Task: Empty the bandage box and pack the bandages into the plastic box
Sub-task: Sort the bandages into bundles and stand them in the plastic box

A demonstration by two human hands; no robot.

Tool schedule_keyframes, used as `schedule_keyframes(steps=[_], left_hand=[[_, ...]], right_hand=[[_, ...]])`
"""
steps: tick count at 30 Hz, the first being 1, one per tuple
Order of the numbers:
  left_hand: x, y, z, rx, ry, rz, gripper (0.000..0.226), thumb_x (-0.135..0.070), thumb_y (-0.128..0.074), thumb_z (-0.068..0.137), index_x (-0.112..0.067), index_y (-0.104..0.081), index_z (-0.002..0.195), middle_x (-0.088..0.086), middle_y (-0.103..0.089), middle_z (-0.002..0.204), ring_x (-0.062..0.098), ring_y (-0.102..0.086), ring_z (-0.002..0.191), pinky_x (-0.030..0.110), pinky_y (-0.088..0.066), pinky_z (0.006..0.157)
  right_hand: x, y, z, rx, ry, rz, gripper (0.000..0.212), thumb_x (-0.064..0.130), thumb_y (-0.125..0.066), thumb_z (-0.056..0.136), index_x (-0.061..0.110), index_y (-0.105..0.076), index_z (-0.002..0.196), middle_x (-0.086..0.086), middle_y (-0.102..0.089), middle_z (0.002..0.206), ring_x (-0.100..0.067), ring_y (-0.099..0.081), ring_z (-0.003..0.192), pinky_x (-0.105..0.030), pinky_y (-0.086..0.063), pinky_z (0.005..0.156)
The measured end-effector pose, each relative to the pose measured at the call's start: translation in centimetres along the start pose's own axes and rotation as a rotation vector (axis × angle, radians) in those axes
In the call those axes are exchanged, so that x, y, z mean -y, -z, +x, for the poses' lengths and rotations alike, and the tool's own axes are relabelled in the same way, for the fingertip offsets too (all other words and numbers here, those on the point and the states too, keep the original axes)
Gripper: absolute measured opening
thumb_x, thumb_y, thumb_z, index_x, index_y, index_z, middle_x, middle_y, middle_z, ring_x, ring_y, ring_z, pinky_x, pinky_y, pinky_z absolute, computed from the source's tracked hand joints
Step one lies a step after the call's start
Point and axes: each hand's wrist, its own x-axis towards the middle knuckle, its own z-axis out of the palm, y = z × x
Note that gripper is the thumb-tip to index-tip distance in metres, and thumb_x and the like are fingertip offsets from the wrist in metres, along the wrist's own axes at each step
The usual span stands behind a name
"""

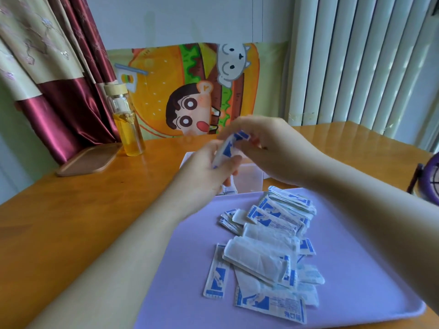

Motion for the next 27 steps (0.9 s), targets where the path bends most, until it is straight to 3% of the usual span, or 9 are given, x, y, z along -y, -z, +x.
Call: schedule_keyframes(steps=[2, 5, 11, 14, 17, 19, 21, 24, 27], left_hand=[[-0.1, 0.8, 1.0, -0.040, -0.085, 0.036, 0.003, -0.024, -0.052, 0.095, -0.027, -0.051, 0.095, -0.007, -0.054, 0.066, -0.002, -0.046, 0.050, 0.015, -0.040, 0.049], [0.1, 1.9, 2.9, -0.096, -0.105, 0.049, 0.009, -0.023, -0.051, 0.095, -0.015, -0.054, 0.099, -0.003, -0.050, 0.065, -0.001, -0.044, 0.046, 0.014, -0.037, 0.046], [1.5, 3.5, 6.0, -0.076, -0.100, 0.119, 0.018, -0.019, -0.056, 0.093, -0.025, -0.052, 0.110, -0.003, -0.055, 0.067, 0.001, -0.046, 0.048, 0.017, -0.041, 0.046], [2.7, 4.1, 6.9, -0.052, -0.064, 0.172, 0.017, -0.027, -0.060, 0.091, -0.033, -0.053, 0.106, -0.009, -0.060, 0.075, -0.001, -0.054, 0.059, 0.017, -0.045, 0.053], [4.7, 5.5, 7.9, -0.106, 0.045, 0.351, 0.043, -0.038, -0.057, 0.091, -0.033, -0.046, 0.132, -0.010, -0.054, 0.122, 0.002, -0.055, 0.101, 0.012, -0.041, 0.067], [5.9, 6.4, 8.1, -0.167, 0.112, 0.454, 0.041, -0.037, -0.053, 0.093, -0.033, -0.046, 0.133, -0.007, -0.042, 0.138, 0.002, -0.049, 0.102, 0.015, -0.036, 0.071], [7.2, 6.8, 8.2, -0.149, 0.176, 0.500, 0.033, -0.036, -0.050, 0.095, -0.034, -0.051, 0.128, -0.004, -0.040, 0.140, 0.000, -0.046, 0.093, 0.017, -0.034, 0.070], [8.4, 6.7, 8.1, -0.069, 0.245, 0.536, 0.030, -0.037, -0.047, 0.096, -0.034, -0.054, 0.125, -0.003, -0.038, 0.141, 0.010, -0.045, 0.112, 0.023, -0.033, 0.081], [8.6, 6.6, 8.1, -0.059, 0.250, 0.580, 0.029, -0.036, -0.046, 0.097, -0.032, -0.054, 0.125, -0.003, -0.037, 0.141, 0.014, -0.043, 0.120, 0.023, -0.033, 0.082]], right_hand=[[0.0, -0.3, 1.7, -0.058, -0.013, 0.070, 0.033, 0.002, -0.054, 0.089, 0.020, -0.061, 0.116, 0.017, -0.059, 0.086, 0.008, -0.057, 0.073, -0.004, -0.044, 0.070], [-0.6, -0.9, 4.1, -0.055, -0.150, 0.407, 0.028, 0.001, -0.064, 0.084, 0.016, -0.060, 0.108, -0.002, -0.070, 0.088, -0.016, -0.070, 0.078, -0.030, -0.058, 0.075], [-2.9, -2.7, 7.3, 0.089, -0.435, 0.906, 0.013, -0.003, -0.062, 0.084, -0.002, -0.061, 0.096, -0.018, -0.069, 0.094, -0.021, -0.069, 0.082, -0.028, -0.058, 0.075], [-4.2, -3.9, 8.6, 0.102, -0.502, 0.885, 0.010, -0.002, -0.061, 0.085, -0.001, -0.061, 0.096, -0.015, -0.069, 0.093, -0.019, -0.068, 0.082, -0.026, -0.058, 0.074], [-6.1, -5.1, 10.3, 0.068, -0.624, 0.762, 0.008, 0.001, -0.062, 0.086, 0.002, -0.061, 0.093, -0.015, -0.068, 0.094, -0.018, -0.067, 0.081, -0.026, -0.058, 0.075], [-7.4, -6.0, 11.1, 0.104, -0.736, 0.649, 0.011, 0.001, -0.063, 0.086, 0.000, -0.061, 0.096, -0.016, -0.067, 0.094, -0.017, -0.065, 0.078, -0.026, -0.057, 0.073], [-8.2, -7.3, 11.7, 0.233, -0.834, 0.566, 0.018, -0.001, -0.061, 0.086, -0.005, -0.059, 0.104, -0.015, -0.066, 0.088, -0.016, -0.064, 0.072, -0.025, -0.057, 0.069], [-8.8, -9.1, 12.4, 0.441, -0.913, 0.504, 0.016, -0.002, -0.057, 0.089, -0.006, -0.057, 0.105, -0.012, -0.063, 0.080, -0.013, -0.060, 0.066, -0.018, -0.054, 0.058], [-9.1, -10.5, 13.1, 0.544, -0.980, 0.491, 0.003, -0.003, -0.055, 0.090, -0.001, -0.057, 0.089, -0.010, -0.061, 0.076, -0.013, -0.058, 0.065, -0.019, -0.053, 0.065]])
